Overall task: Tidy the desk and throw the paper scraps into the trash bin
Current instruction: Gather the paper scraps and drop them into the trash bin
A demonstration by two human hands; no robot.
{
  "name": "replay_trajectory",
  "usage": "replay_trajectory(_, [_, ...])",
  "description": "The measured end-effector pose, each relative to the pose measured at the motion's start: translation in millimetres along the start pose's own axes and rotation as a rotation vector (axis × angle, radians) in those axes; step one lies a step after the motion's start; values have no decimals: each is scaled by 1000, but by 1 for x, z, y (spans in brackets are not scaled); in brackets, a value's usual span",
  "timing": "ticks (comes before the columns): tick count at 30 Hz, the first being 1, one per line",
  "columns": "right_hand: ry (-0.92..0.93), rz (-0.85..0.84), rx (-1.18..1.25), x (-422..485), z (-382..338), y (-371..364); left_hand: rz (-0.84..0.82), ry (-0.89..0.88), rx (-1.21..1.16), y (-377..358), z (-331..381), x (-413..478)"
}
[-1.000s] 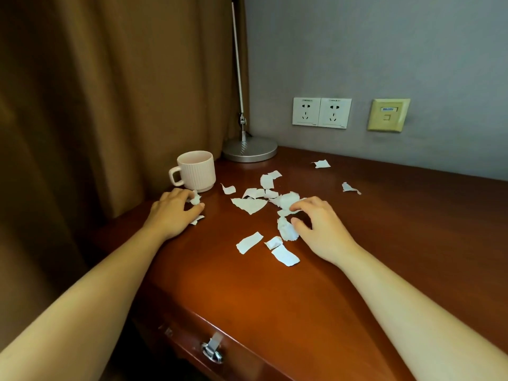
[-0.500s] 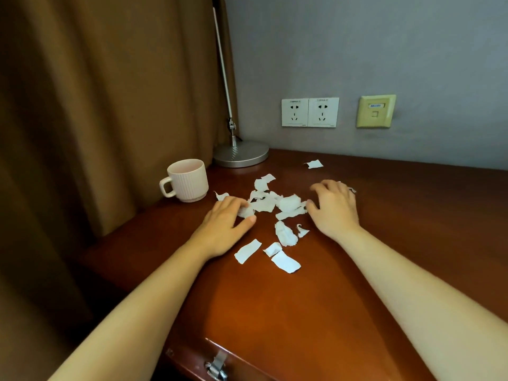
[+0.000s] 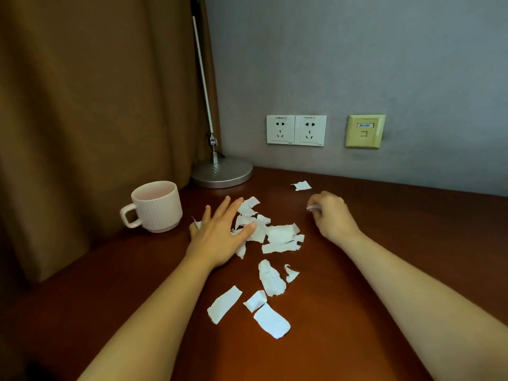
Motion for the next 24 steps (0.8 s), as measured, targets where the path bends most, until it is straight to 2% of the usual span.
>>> replay_trajectory(4, [46,59,-44,32,-1,-3,-3,-130,-64,-2,18,12])
replay_trajectory(7, [-23,-64,-122,61,10,-21,0,-210,-180,-3,27,20])
replay_trajectory(12, [-80,-259,-178,93,20,-51,46,-169,-77,-2,23,37])
replay_trajectory(15, [-53,-273,-215,98,16,-53,31,-124,-13,-4,22,46])
replay_trajectory(19, [49,-217,-16,86,3,-42,-62,-150,44,-11,29,47])
replay_trajectory(24, [32,-198,330,47,-3,-28,-56,-198,-26,-7,35,27])
Point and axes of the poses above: each hand's wrist, its own x-axis towards the middle knuckle, its own y-axis out of the back of the hand, z = x × y, the point moved 10 cm from there along x, towards the middle knuckle, and after that the axes turned 9 degrees about -z, right-handed, at the moved point
